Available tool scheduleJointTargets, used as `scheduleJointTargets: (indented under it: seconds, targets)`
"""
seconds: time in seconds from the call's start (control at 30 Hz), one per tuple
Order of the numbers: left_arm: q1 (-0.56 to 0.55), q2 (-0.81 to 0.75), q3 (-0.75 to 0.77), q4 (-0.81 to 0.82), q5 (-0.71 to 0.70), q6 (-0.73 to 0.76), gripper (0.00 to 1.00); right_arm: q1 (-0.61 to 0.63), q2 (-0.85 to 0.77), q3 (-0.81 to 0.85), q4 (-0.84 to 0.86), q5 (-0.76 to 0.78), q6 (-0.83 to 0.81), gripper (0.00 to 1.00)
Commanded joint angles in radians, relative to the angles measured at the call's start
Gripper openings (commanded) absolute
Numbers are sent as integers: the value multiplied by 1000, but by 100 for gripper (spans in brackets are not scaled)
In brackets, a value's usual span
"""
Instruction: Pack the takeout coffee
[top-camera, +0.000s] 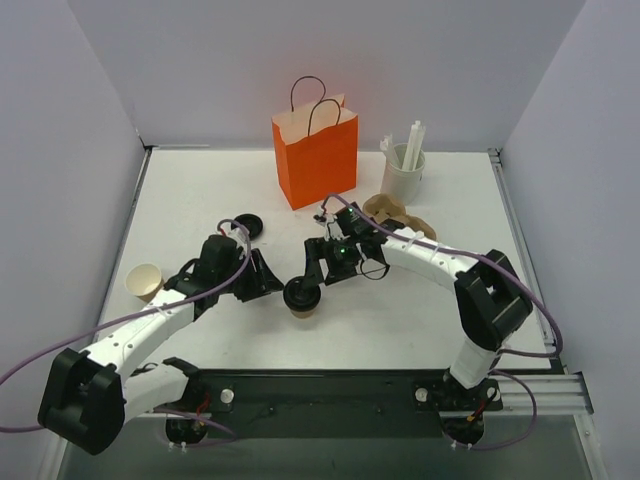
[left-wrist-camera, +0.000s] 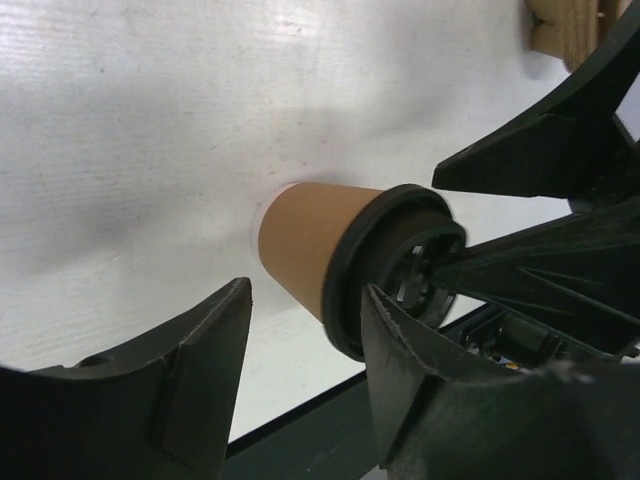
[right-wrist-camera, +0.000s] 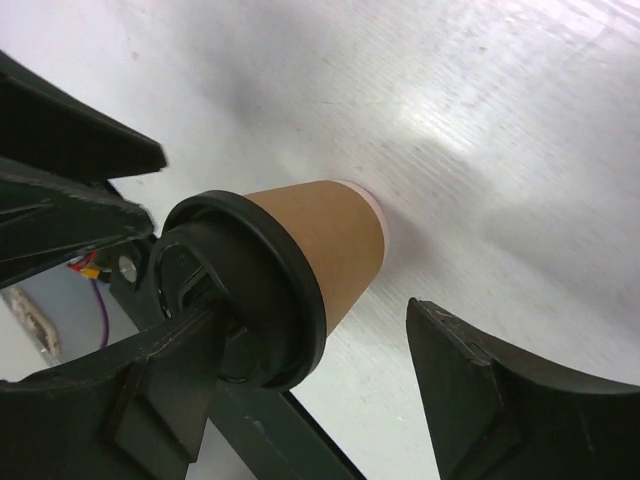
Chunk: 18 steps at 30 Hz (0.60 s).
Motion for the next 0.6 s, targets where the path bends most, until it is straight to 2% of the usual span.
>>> scheduleJointTargets:
  seconds: [0.0,0.2,0.27,0.3,0.33,0.4,0.47,0.57]
  targets:
    - [2,-26,151,-57,41,42,62,-2,-114,7,-107,115,16,73]
    - [28,-7,314,-181,14,109,71,21,-184,37,-165,202,7,73]
    - [54,-7,358,-287,-27,161,73,68,-198,56,-211,325,-11,75]
    - [65,-14,401,-327,-91,178,74,88,-209,64,-228,377,-14,76]
    - [71,-21,421,-411,-131,197,81,116,-212,70,-252,423,-16,76]
    - [90,-58,461,-497,-228,246,86,188,-221,86,-271,572,-5,77]
    - [96,-99,512,-621,-397,281,91,223,-218,101,-286,694,12,78]
    - [96,-179,524,-708,-550,318,93,285,-194,132,-311,767,29,80]
